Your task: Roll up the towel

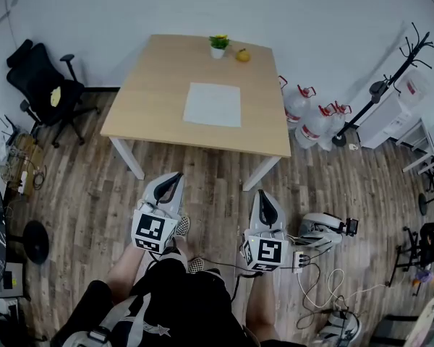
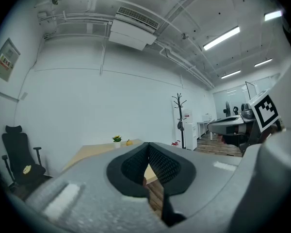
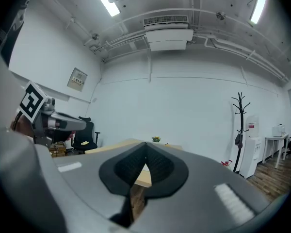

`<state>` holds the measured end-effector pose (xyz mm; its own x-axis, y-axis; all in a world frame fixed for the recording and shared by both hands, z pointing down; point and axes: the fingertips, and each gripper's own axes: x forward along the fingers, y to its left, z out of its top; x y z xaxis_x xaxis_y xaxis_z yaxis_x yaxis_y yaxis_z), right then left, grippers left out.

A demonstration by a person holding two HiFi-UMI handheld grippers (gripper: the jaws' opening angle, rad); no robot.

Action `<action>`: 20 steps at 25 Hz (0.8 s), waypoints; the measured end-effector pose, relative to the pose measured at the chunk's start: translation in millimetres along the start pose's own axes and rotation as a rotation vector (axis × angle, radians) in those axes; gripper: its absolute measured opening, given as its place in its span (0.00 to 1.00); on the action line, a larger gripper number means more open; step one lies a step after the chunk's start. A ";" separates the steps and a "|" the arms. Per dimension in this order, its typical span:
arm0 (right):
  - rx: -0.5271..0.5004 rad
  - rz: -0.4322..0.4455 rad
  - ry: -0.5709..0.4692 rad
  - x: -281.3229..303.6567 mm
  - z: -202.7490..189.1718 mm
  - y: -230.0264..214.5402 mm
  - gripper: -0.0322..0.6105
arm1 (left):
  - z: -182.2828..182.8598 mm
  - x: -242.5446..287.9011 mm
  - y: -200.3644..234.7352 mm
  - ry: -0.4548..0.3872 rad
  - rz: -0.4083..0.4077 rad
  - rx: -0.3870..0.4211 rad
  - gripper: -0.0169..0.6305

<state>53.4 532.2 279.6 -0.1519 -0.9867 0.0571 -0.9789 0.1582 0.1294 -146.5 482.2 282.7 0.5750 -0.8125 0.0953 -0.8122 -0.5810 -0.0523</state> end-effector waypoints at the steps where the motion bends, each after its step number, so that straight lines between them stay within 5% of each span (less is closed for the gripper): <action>1: 0.001 -0.001 0.001 6.4 -1.1 -2.3 0.05 | -1.4 5.8 2.8 0.003 0.000 0.001 0.04; 20: 0.036 0.019 0.095 209.5 -41.3 -63.0 0.05 | -31.6 204.2 95.2 0.100 -0.009 -0.064 0.04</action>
<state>88.9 317.0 324.2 -0.1581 -0.9755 0.1527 -0.9805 0.1734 0.0922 -109.5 262.4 328.7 0.5720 -0.7968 0.1947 -0.8137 -0.5812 0.0119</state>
